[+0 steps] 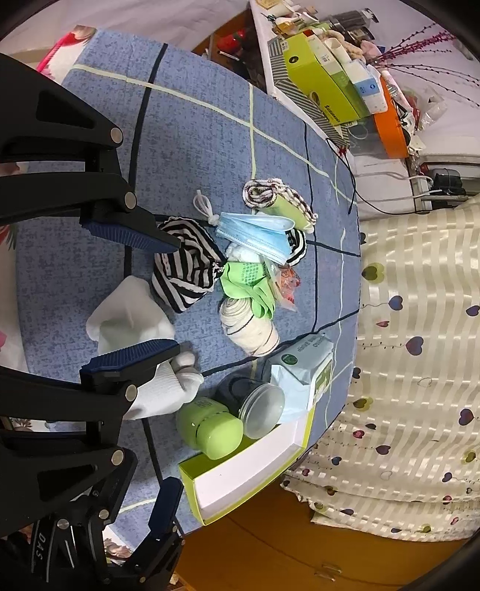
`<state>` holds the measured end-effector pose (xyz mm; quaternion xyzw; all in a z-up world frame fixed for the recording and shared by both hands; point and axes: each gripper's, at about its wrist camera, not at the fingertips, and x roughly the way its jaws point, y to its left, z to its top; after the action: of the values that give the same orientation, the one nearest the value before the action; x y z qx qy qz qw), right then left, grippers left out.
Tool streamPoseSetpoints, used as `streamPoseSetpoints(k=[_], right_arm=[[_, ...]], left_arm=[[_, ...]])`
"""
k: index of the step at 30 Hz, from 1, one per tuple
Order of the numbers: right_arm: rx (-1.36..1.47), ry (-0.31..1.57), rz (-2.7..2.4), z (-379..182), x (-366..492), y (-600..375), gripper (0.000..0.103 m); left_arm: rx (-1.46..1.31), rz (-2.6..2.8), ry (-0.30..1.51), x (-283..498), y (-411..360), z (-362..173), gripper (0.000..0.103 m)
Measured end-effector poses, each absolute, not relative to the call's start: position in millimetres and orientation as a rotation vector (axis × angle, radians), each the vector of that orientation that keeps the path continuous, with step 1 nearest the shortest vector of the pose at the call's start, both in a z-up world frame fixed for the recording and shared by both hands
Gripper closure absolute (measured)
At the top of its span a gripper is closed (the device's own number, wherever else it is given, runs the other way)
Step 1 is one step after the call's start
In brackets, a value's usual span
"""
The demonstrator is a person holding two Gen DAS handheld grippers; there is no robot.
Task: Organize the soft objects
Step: 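Close the right gripper on the white sock pair beside the striped cloth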
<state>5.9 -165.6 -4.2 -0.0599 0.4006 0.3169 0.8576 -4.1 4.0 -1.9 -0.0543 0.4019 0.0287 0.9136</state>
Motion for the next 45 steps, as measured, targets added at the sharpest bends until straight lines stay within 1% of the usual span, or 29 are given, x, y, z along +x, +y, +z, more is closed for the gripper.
streamPoseSetpoints(k=[13, 18, 23, 27, 32, 45], right_arm=[[-0.127, 0.839, 0.667, -3, 5, -164, 0.044], [-0.131, 0.834, 0.685, -1, 4, -159, 0.036], [-0.128, 0.842, 0.697, -5, 7, -159, 0.035], [-0.126, 0.844, 0.698, -7, 7, -159, 0.030], [-0.126, 0.844, 0.699, -7, 7, -158, 0.028], [-0.134, 0.846, 0.693, -8, 6, -155, 0.028]], left_arm=[[-0.143, 0.031, 0.833, -5, 8, -5, 0.053], [-0.144, 0.025, 0.840, -4, 8, -7, 0.053], [-0.135, 0.019, 0.821, -6, 6, -4, 0.053], [-0.148, 0.019, 0.827, -6, 9, -5, 0.053], [-0.157, 0.008, 0.832, -6, 11, -7, 0.053], [-0.174, 0.007, 0.850, -5, 14, -10, 0.053]])
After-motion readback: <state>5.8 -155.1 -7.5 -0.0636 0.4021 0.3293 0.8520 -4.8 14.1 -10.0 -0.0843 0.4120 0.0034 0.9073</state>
